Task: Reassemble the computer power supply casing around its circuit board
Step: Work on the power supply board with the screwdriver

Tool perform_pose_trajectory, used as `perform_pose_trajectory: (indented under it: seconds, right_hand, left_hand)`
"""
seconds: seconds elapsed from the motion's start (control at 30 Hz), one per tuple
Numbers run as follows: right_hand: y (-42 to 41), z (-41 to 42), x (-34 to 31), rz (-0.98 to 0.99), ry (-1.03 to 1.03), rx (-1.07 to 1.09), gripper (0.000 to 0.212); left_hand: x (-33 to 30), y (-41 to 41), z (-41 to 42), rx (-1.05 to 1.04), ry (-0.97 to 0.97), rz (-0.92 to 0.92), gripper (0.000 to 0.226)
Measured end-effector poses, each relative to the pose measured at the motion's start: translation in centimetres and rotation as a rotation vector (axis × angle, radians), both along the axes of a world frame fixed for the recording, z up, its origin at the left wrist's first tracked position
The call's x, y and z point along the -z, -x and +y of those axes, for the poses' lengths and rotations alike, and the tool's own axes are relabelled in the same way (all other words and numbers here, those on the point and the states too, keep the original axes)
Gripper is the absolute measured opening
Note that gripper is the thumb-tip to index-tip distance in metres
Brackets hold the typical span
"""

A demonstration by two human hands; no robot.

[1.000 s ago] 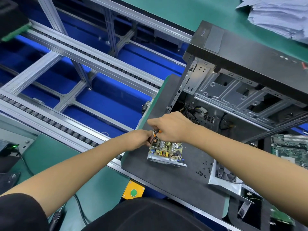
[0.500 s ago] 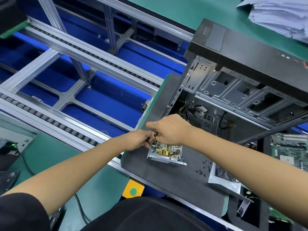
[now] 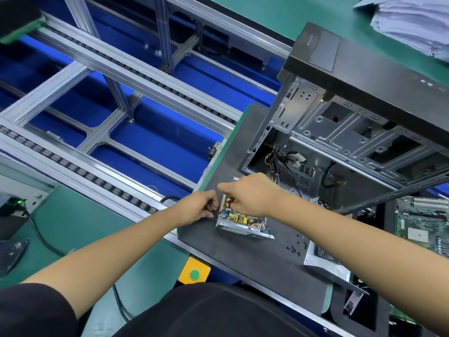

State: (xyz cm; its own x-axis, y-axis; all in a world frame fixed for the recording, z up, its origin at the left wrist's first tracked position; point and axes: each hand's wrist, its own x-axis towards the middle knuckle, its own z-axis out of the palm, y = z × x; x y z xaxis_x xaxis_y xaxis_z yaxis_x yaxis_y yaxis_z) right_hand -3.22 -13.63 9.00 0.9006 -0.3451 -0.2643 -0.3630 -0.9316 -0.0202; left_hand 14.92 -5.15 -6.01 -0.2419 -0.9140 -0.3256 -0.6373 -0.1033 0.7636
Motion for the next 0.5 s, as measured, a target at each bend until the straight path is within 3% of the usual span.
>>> perform_pose_trajectory:
  seconds: [0.5]
  right_hand:
    - [-1.0,0.0,1.5,0.082,-0.004,-0.047,0.025]
  left_hand:
    - [1.5,0.1,0.7,-0.091,0.065,0.053,0.030]
